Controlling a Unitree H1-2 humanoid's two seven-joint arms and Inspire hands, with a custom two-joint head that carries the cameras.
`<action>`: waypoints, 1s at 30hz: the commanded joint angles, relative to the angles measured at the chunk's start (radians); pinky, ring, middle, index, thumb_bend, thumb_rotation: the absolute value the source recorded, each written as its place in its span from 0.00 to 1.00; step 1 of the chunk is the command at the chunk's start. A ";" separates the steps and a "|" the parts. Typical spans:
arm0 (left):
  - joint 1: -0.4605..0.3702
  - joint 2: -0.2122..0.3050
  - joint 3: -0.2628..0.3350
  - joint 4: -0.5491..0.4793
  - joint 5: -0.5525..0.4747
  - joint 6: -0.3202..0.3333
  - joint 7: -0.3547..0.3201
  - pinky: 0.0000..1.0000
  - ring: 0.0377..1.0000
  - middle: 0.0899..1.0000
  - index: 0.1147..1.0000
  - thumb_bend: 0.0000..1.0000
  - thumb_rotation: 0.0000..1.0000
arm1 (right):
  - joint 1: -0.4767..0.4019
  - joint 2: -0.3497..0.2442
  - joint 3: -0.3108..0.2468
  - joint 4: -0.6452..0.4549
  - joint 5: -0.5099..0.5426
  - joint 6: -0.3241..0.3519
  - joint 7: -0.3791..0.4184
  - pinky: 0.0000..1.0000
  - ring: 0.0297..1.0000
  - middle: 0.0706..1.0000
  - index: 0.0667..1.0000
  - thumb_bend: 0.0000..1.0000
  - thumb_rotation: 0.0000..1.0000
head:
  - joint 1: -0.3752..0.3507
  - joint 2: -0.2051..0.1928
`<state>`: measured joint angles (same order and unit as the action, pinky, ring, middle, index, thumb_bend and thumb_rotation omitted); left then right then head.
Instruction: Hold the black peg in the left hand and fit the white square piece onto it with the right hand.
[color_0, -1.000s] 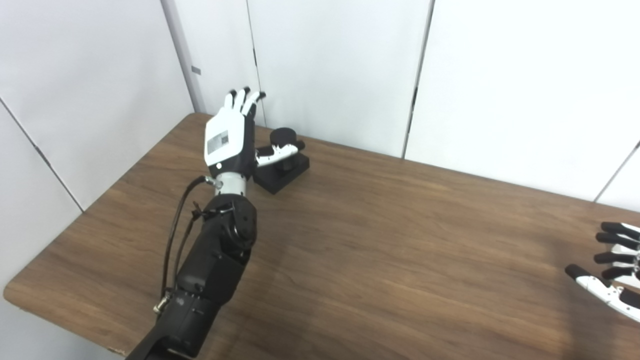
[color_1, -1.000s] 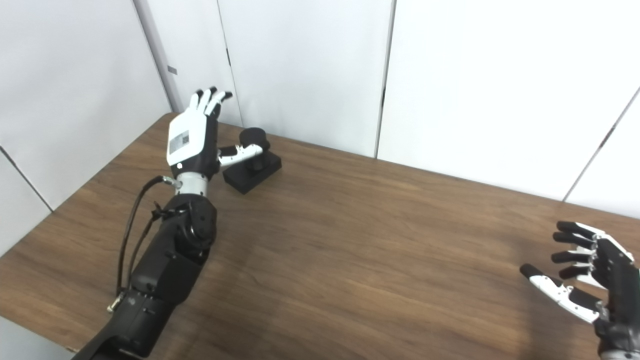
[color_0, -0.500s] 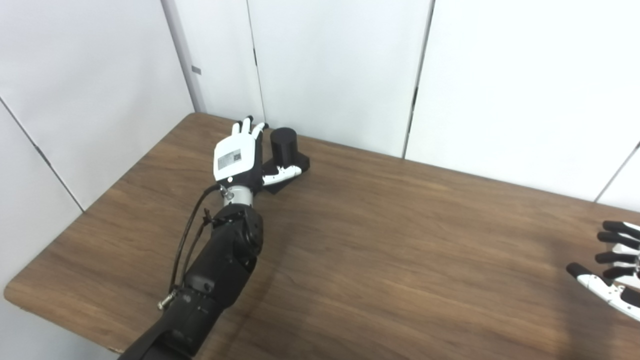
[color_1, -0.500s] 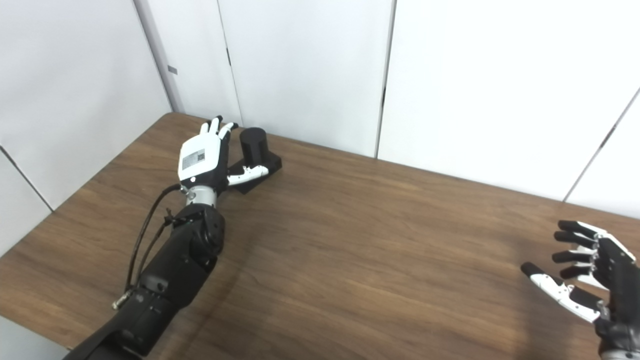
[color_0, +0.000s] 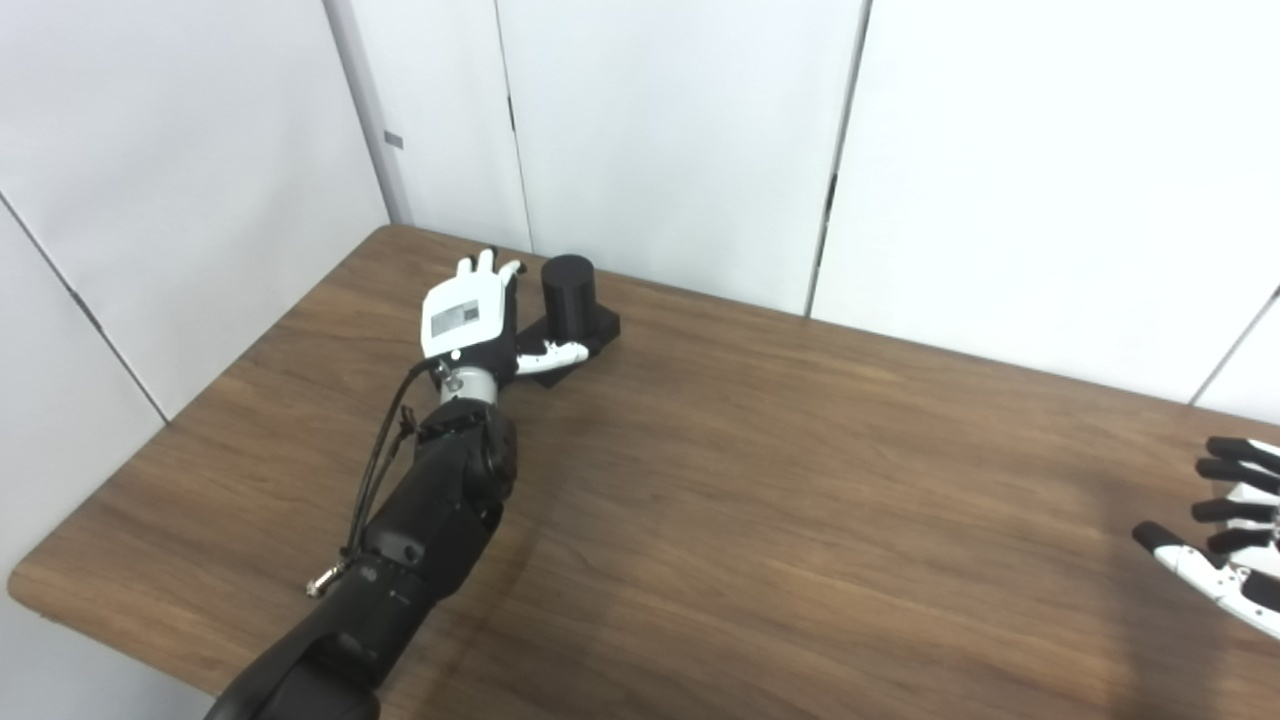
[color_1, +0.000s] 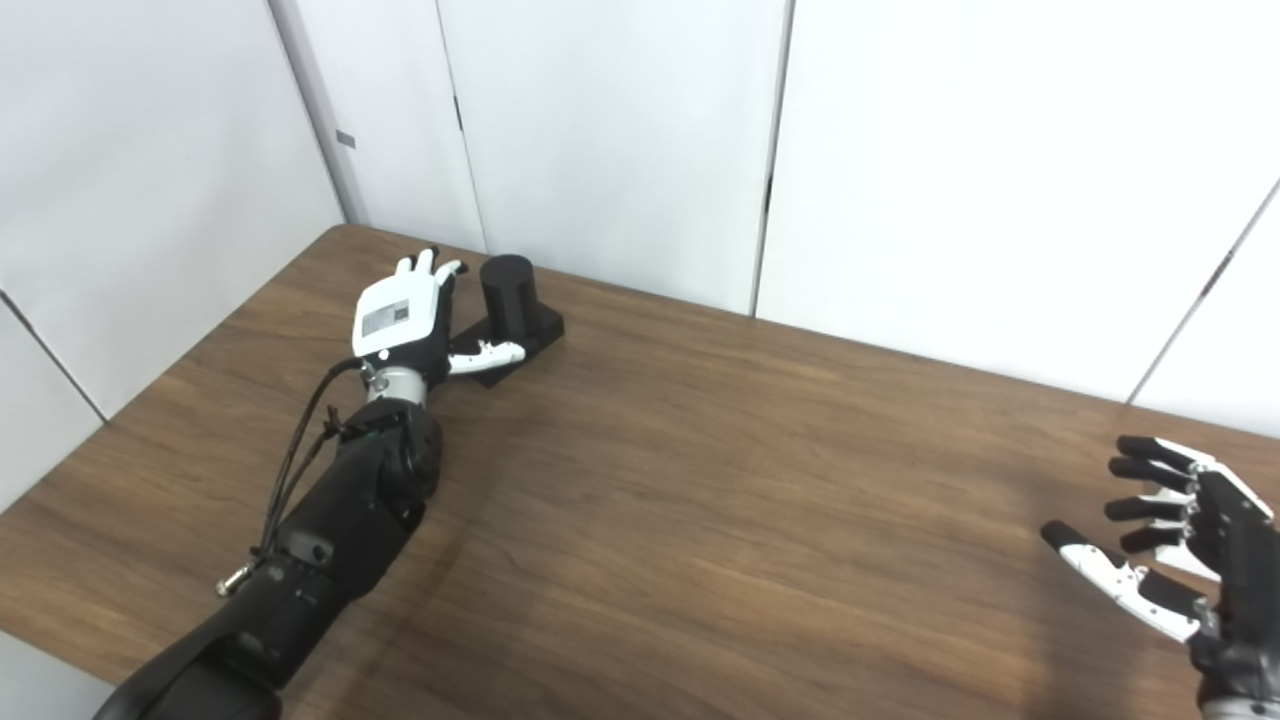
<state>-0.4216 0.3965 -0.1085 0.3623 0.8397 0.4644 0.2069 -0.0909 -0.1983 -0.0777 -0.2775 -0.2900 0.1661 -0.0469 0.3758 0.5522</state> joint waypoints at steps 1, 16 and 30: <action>-0.061 0.030 0.004 0.001 0.015 0.003 0.027 0.87 1.00 1.00 0.86 1.00 0.67 | -0.021 -0.002 -0.008 -0.044 0.003 -0.006 -0.004 0.41 0.53 0.64 0.66 0.53 0.00 | 0.000 0.000; -0.064 0.057 -0.029 0.045 0.006 0.000 -0.043 0.91 1.00 0.98 0.71 0.98 0.63 | -0.019 0.003 -0.004 -0.080 -0.012 0.034 0.002 0.42 0.53 0.64 0.66 0.53 0.00 | -0.008 0.012; -0.059 0.121 -0.095 0.060 0.012 -0.004 -0.161 0.90 0.97 0.92 0.57 0.92 0.61 | -0.018 0.001 -0.006 -0.087 -0.005 0.026 0.006 0.43 0.53 0.65 0.67 0.52 0.00 | -0.005 0.022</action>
<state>-0.4419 0.4856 -0.1949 0.4191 0.8450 0.4629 0.0544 -0.0859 -0.1882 -0.0752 -0.3217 -0.2968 0.2099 -0.0368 0.3697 0.5737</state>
